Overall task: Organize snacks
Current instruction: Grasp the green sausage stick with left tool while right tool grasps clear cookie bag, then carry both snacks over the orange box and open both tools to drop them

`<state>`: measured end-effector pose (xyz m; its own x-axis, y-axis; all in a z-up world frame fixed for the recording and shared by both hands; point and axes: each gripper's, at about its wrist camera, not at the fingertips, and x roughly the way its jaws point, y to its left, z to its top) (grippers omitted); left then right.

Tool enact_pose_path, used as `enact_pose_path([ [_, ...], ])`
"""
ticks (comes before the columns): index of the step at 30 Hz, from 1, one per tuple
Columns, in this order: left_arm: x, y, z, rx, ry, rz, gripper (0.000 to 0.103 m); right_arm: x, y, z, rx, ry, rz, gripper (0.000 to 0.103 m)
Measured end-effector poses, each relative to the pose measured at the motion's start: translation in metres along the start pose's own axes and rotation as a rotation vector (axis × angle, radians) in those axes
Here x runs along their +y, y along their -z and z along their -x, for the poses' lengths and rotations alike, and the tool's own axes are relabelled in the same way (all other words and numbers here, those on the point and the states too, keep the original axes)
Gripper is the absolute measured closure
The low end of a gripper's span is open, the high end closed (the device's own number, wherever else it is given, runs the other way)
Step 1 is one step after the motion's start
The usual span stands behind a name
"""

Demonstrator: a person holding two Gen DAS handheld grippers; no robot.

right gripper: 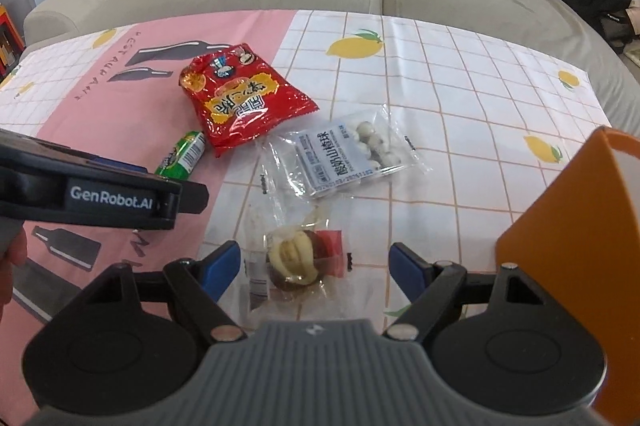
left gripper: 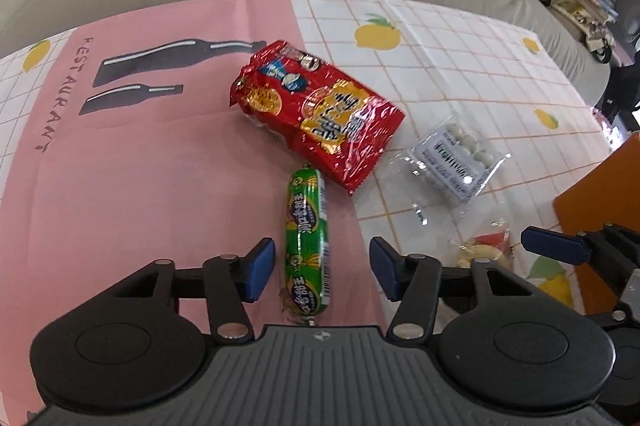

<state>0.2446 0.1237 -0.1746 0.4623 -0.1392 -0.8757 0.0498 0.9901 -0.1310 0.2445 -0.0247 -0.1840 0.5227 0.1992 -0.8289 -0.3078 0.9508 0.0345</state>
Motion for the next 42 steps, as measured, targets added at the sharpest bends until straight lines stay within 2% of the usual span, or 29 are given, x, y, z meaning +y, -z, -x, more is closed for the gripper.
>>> enact_pose_path([
  [2, 0.0, 0.001, -0.001, -0.013, -0.006, -0.004, 0.042, 0.001, 0.0, -0.002, 0.002, -0.001, 0.005, 0.03],
  [4, 0.001, 0.001, -0.001, -0.019, -0.006, -0.003, 0.047, 0.003, 0.001, -0.004, 0.004, 0.001, 0.013, 0.036],
  [6, 0.0, 0.0, -0.002, -0.022, -0.012, -0.008, 0.056, 0.003, 0.003, -0.006, 0.013, -0.002, 0.014, 0.043],
  [12, -0.001, 0.002, 0.0, -0.028, -0.043, -0.014, 0.077, 0.007, 0.006, -0.007, 0.023, 0.007, 0.04, 0.048],
  [14, -0.001, 0.003, 0.001, -0.023, -0.048, -0.005, 0.078, 0.007, 0.005, -0.007, 0.023, 0.006, 0.047, 0.053],
  [18, -0.005, 0.01, 0.006, -0.018, -0.056, 0.017, 0.078, 0.009, 0.002, -0.007, 0.047, 0.008, 0.054, 0.058],
  [26, -0.016, 0.036, 0.022, -0.007, 0.019, 0.084, 0.078, 0.011, 0.018, 0.012, 0.07, -0.014, 0.042, 0.06],
  [32, -0.025, 0.052, 0.045, -0.019, 0.067, 0.118, 0.078, 0.007, 0.034, 0.041, 0.054, -0.032, 0.017, 0.06],
  [42, -0.045, 0.059, 0.104, -0.092, 0.158, 0.145, 0.078, -0.008, 0.046, 0.109, -0.018, -0.053, -0.025, 0.061],
])
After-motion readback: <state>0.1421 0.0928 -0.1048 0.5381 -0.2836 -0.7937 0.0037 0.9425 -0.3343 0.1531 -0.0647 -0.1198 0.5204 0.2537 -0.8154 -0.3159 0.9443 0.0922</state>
